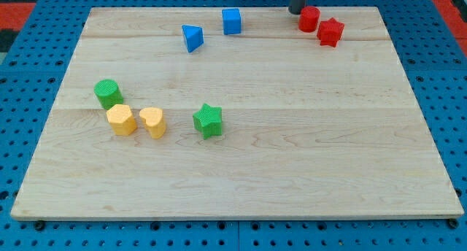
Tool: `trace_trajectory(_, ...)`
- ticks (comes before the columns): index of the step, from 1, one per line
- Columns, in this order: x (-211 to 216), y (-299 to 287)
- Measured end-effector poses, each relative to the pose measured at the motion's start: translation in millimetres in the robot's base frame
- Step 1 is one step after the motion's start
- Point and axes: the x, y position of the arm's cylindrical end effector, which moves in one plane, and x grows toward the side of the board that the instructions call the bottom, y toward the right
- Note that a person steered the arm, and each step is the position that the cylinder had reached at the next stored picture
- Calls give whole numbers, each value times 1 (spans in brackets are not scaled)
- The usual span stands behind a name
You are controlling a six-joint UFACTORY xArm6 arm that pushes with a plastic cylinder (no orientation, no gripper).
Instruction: Push the blue cube close to the blue triangle
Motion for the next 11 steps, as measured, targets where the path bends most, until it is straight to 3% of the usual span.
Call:
trace_trajectory(1, 0, 22)
trace_trajectory(2, 0, 8)
trace_trajectory(3, -3, -66)
trace_trajectory(4, -2, -97)
trace_trajectory(8, -3, -121)
trace_trajectory(11, -14, -198)
